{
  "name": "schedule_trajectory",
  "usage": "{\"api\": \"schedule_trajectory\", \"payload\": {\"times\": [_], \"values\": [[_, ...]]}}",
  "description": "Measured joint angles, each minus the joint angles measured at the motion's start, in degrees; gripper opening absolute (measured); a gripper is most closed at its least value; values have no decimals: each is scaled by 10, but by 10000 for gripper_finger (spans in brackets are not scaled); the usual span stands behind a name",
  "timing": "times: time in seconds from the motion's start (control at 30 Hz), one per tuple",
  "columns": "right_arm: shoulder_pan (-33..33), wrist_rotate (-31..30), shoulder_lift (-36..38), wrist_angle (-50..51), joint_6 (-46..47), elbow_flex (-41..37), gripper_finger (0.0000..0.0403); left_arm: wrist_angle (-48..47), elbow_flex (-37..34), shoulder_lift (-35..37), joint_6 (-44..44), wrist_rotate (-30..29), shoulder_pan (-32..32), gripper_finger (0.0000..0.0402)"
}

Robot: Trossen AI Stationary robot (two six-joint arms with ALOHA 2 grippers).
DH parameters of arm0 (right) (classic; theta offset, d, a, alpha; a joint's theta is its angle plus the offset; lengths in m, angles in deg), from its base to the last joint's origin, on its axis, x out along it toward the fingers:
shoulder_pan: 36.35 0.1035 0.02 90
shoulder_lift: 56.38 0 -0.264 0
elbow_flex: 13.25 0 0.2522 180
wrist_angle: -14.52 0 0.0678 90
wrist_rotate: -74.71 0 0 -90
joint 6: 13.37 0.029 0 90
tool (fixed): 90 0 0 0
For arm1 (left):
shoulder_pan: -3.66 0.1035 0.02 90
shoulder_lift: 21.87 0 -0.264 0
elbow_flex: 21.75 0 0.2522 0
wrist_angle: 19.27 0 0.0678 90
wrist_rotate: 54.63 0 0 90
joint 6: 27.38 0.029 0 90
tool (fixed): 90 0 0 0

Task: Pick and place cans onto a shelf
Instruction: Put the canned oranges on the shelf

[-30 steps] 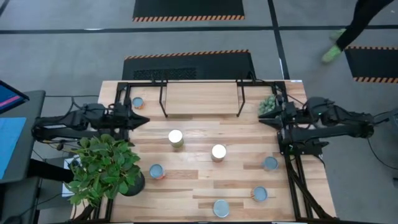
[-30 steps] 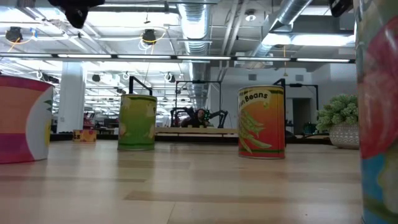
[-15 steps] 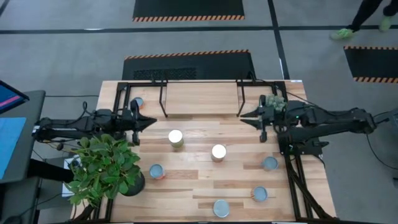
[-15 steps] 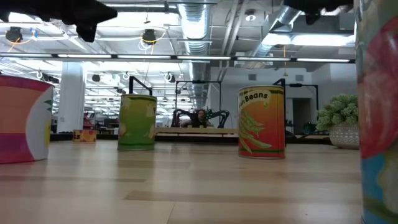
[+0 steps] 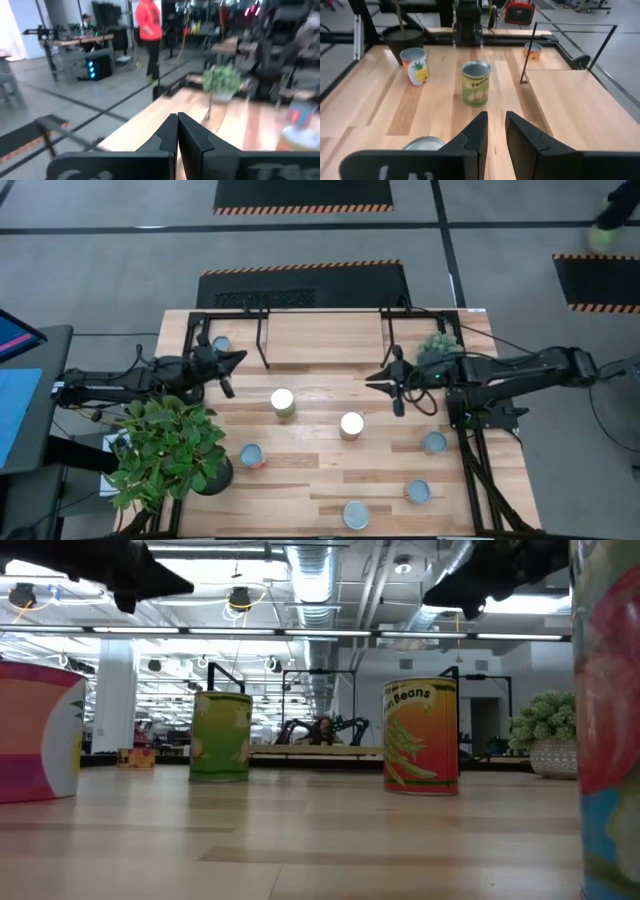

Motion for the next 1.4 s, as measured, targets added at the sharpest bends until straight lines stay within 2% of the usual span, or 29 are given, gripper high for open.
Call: {"api": "schedule_trajectory", "payload": {"times": [0.1, 0.23, 0.4, 0.5, 0.6, 0.7, 0.83, 0.9, 1.1, 1.33, 1.4], "values": [[6, 2, -21, -4, 46, 0, 95, -9, 0, 0, 9, -27, 0, 0], [7, 5, -21, 4, 72, 0, 95, -6, 0, 0, 8, -32, 0, 0], [7, 6, 18, 109, 91, 24, 95, 16, 3, 0, 47, -31, 0, 0], [9, 6, 40, 165, 112, 37, 95, -2, 27, 0, 61, -33, 0, 0], [10, 7, 59, 213, 115, 37, 95, -62, 66, -9, 34, -55, 5, 0], [13, 8, 70, 272, 128, 37, 95, -162, 100, -28, -6, -79, 17, 0], [17, 8, 73, 335, 158, 37, 95, -271, 137, -64, -62, -83, 42, 9], [18, 6, 72, 341, 159, 37, 95, -301, 146, -82, -77, -84, 55, 24], [17, 4, 71, 349, 159, 37, 95, -303, 148, -119, -99, -88, 82, 71], [17, 4, 71, 349, 159, 37, 95, -312, 148, -144, -119, -81, 94, 77], [17, 4, 71, 349, 159, 37, 95, -320, 149, -153, -111, -57, 115, 77]]}}
